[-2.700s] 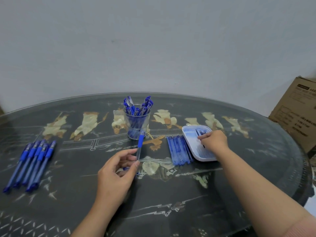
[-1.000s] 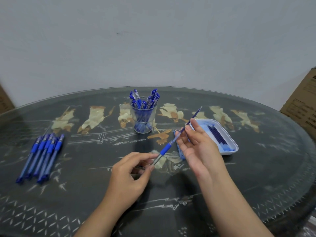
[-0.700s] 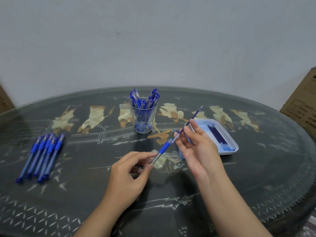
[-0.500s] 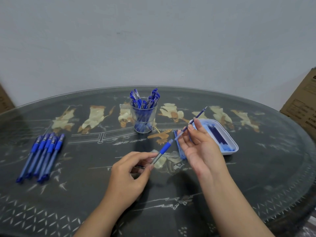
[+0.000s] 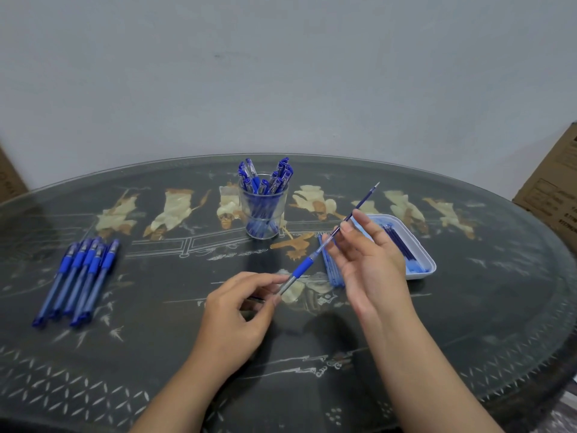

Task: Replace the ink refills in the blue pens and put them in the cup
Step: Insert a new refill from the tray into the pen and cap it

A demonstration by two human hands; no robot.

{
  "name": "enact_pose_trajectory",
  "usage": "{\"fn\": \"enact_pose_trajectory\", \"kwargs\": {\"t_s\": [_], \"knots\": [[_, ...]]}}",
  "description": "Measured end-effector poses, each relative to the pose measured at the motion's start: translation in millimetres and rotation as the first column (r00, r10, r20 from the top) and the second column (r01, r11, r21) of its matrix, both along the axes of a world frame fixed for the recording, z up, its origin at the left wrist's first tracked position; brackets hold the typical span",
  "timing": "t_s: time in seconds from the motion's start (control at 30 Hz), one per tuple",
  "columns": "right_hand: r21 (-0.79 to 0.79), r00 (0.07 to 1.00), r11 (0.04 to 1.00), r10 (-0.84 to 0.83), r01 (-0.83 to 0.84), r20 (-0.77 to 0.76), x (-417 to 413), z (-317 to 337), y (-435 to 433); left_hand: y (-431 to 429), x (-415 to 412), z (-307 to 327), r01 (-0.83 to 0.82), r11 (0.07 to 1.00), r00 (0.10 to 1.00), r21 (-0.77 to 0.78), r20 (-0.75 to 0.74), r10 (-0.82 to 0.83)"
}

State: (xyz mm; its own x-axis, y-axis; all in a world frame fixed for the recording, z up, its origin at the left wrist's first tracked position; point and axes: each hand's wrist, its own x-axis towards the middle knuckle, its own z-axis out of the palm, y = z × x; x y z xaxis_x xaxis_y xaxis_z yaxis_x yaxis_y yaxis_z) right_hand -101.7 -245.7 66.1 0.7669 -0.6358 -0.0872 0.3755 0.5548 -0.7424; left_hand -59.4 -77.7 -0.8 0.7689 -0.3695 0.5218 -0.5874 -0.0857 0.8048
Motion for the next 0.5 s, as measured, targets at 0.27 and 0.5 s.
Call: {"fn": "enact_pose_trajectory", "kwargs": {"t_s": [0.27, 0.5], "knots": [[-0.154, 0.999, 0.988, -0.028, 0.032, 0.03, -2.9, 3.3, 5.8, 1.6, -1.6, 2.8, -0.003, 1.0, 1.0, 0.019, -0.022, 0.004], [-0.487, 0.988, 0.867, 0.035, -0.106, -0.154, -0.5, -9.6, 18.8, -0.1, -1.5, 3.9, -0.033, 0.999, 0.996, -0.014, -0.078, 0.032]]}}
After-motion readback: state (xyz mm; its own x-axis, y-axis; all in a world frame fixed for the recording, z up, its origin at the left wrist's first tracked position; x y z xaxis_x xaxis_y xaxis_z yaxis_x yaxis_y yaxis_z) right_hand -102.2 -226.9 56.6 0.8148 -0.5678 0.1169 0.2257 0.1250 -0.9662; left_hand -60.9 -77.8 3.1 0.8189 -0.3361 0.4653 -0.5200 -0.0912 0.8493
